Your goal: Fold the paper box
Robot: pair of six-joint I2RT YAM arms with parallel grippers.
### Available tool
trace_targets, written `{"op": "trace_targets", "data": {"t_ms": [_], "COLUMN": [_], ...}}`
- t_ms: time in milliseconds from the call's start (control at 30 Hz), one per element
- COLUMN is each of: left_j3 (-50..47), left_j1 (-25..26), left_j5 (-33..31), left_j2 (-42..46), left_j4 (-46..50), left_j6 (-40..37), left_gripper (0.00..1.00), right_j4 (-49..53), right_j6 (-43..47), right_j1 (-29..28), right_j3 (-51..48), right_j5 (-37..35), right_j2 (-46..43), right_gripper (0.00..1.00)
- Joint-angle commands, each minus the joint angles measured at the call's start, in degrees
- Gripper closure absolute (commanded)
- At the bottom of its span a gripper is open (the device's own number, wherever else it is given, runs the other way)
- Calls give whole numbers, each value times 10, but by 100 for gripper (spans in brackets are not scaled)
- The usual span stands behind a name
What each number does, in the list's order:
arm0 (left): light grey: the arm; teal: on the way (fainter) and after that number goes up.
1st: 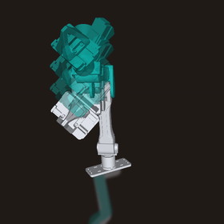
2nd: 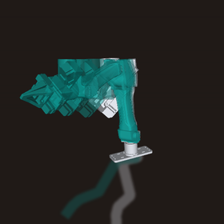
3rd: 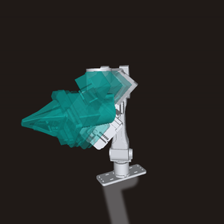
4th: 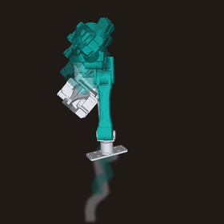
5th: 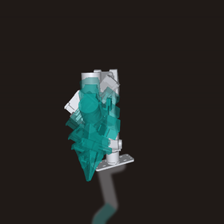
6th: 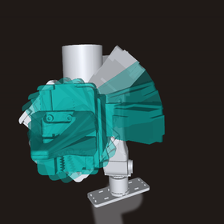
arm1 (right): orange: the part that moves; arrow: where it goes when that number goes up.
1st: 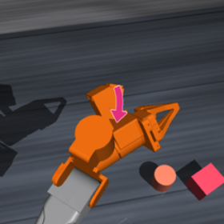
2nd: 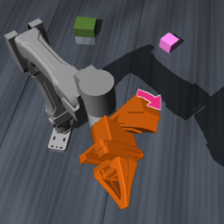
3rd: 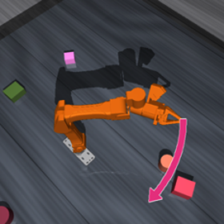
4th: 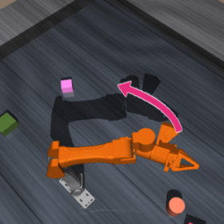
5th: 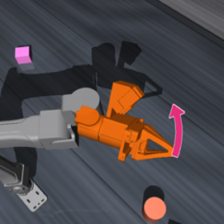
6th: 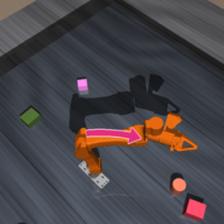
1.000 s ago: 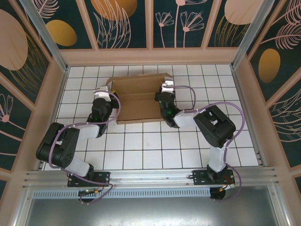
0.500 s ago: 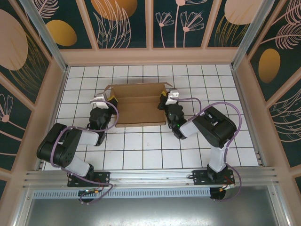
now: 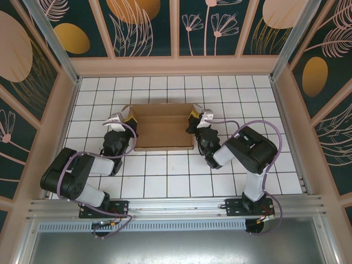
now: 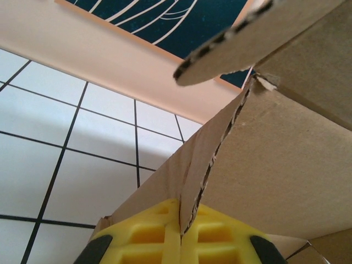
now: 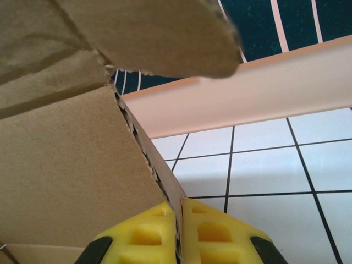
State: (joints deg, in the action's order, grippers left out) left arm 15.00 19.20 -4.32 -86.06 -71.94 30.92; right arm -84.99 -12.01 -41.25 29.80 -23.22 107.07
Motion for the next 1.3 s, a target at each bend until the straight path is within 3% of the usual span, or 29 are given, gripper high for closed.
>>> {"op": "trace_targets", "data": {"t_ms": [0, 67, 267, 333, 433, 633, 1000, 1267], "left_j3": [-22, -29, -36, -39, -44, -70, -131, -130], "left_j1": [2, 3, 3, 2, 2, 3, 2, 2], "left_j5": [4, 5, 9, 7, 8, 12, -22, -35], "left_j2": [-4, -9, -14, -15, -18, -21, -10, 0], "left_j4": [21, 15, 1, 1, -2, -17, -16, -2], "left_j6": [32, 35, 44, 45, 48, 57, 76, 75], "left_gripper": [95, 95, 95, 95, 95, 95, 93, 93], "right_j4": [13, 36, 218, 229, 146, -131, -134, -133], "right_j6": [-40, -35, -60, -56, -30, -5, -22, 39], "right_j1": [-11, -22, -63, -75, -89, -98, -116, -117], "right_j3": [-24, -13, 69, 78, 45, -42, -51, -73], "right_j5": [4, -13, -158, -187, -190, -117, -146, -111], "right_j2": [16, 11, -2, 9, 30, 110, 138, 82], "right_gripper": [100, 100, 100, 100, 100, 100, 100, 64]}}
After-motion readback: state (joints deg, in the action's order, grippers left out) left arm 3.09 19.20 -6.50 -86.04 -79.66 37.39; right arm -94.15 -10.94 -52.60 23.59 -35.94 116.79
